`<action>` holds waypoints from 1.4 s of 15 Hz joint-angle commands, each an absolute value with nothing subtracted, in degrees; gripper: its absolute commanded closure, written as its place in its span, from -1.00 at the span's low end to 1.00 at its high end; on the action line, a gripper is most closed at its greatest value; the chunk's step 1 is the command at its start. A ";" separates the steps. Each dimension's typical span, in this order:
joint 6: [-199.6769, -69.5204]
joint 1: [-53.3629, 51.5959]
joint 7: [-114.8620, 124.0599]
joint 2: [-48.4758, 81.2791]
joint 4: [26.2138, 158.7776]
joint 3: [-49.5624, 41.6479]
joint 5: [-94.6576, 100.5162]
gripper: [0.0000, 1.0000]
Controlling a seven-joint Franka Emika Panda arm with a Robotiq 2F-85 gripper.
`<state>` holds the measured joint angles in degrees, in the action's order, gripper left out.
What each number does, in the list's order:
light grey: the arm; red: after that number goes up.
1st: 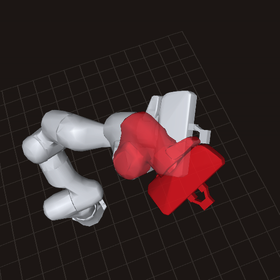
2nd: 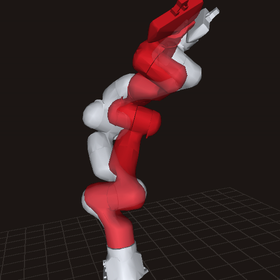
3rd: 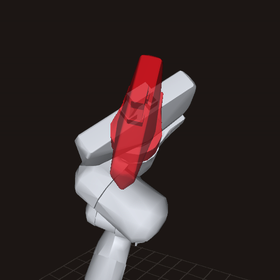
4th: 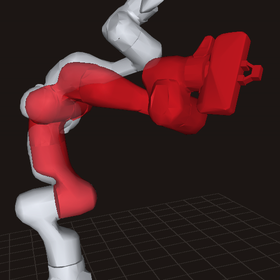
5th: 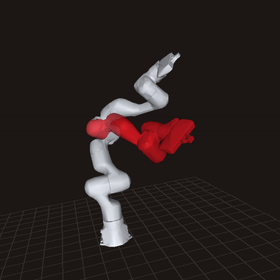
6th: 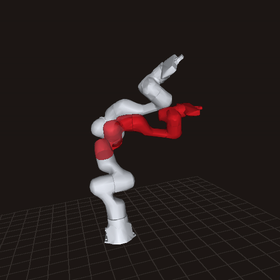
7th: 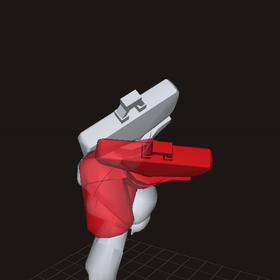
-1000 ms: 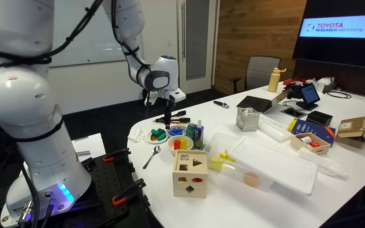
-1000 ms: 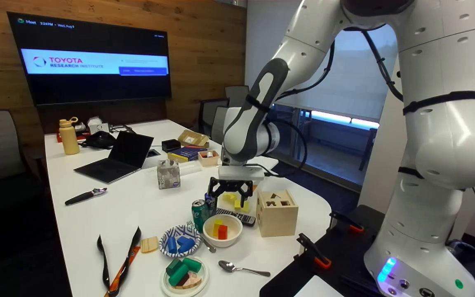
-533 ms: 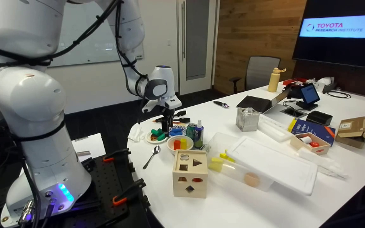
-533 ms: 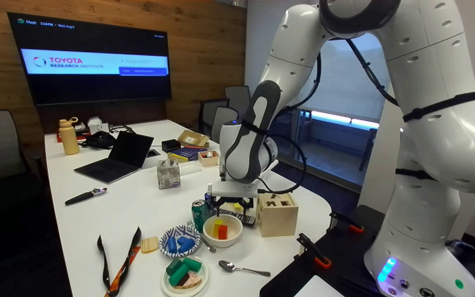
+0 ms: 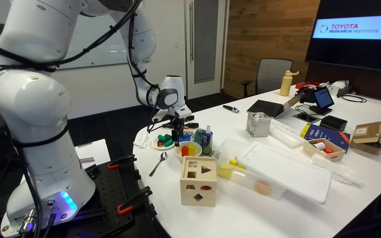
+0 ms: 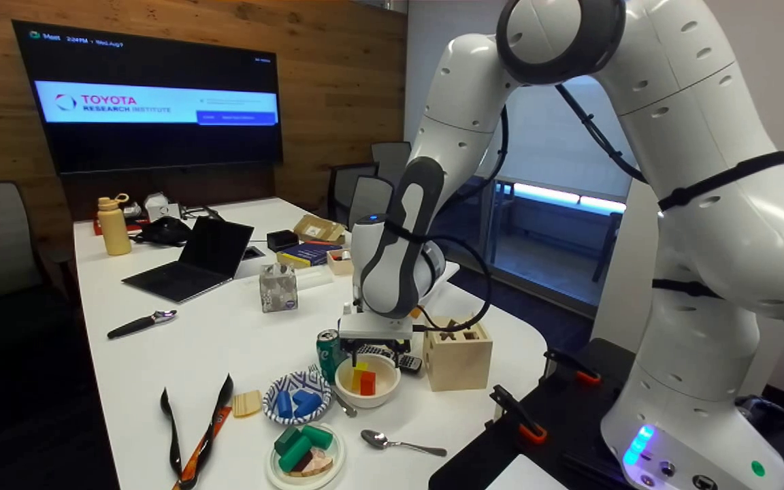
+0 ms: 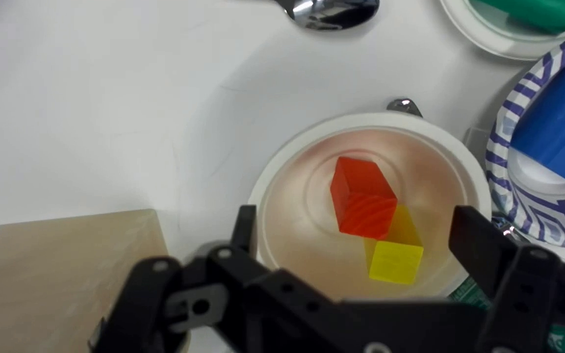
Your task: Put the orange block in the wooden toy box.
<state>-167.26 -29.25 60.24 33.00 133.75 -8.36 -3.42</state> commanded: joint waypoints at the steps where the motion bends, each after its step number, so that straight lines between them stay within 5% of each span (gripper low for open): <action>1: -167.70 -26.71 58.76 36.52 130.21 -6.30 -3.97 -1.00; 13: -168.33 -22.17 56.23 42.22 125.33 -3.25 -5.18 -1.00; 14: -168.15 -21.80 55.64 42.47 124.97 -2.92 -5.39 -0.50; 15: -167.71 -21.73 55.22 42.64 124.66 -2.93 -5.54 -0.47; 21: -166.98 -22.63 55.52 42.73 124.32 -3.79 -5.94 0.47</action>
